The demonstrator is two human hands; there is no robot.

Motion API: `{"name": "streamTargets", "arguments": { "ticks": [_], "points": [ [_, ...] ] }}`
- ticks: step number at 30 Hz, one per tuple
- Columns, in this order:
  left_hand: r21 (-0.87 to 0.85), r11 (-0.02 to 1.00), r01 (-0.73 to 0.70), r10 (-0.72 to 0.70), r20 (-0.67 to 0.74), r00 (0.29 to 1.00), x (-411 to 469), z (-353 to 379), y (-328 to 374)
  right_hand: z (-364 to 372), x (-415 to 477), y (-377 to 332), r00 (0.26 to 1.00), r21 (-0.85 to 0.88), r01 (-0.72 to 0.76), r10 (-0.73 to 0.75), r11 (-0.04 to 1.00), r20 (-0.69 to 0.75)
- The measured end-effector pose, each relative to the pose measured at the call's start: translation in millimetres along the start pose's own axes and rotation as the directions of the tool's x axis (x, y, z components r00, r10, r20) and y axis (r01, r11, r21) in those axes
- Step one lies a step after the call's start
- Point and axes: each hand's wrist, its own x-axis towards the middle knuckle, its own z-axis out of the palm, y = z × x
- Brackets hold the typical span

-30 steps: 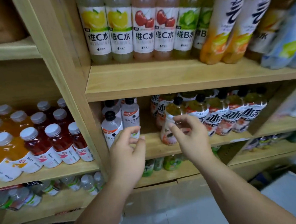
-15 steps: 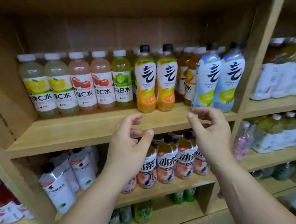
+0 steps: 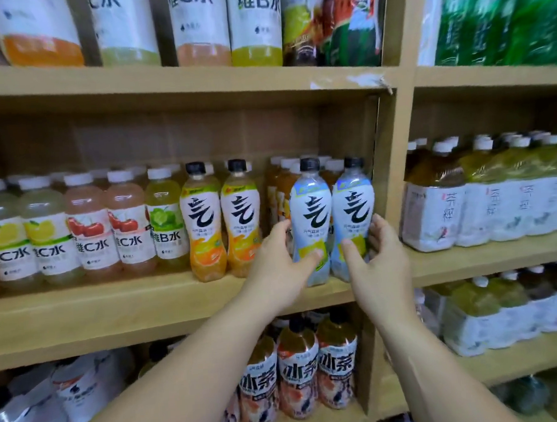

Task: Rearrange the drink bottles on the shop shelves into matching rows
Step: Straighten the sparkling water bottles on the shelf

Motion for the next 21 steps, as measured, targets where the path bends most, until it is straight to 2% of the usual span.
{"name": "streamTargets", "arguments": {
  "ticks": [8,13,17,21],
  "points": [
    [0.039,0.999,-0.008,0.012,-0.094,0.996,14.1,16.2,-1.8,8.4,3.4,0.7,0.999,-0.140,-0.016,0.022,0.990,0.038],
    [0.079,0.996,-0.031,0.038,-0.093,0.995,6.9,8.8,-0.4,9.5,8.4,-3.1,0.996,-0.262,-0.001,0.024,0.965,0.085],
    [0.108,0.993,-0.056,0.068,-0.120,0.990,-2.6,-3.1,-5.6,14.4,0.7,-9.5,0.987,-0.200,-0.054,0.083,0.978,0.138],
    [0.157,0.987,-0.047,0.072,-0.156,0.985,-8.1,-17.7,-14.0,21.4,-1.1,-6.9,0.986,-0.183,-0.043,0.071,0.982,0.149]
  ]
}}
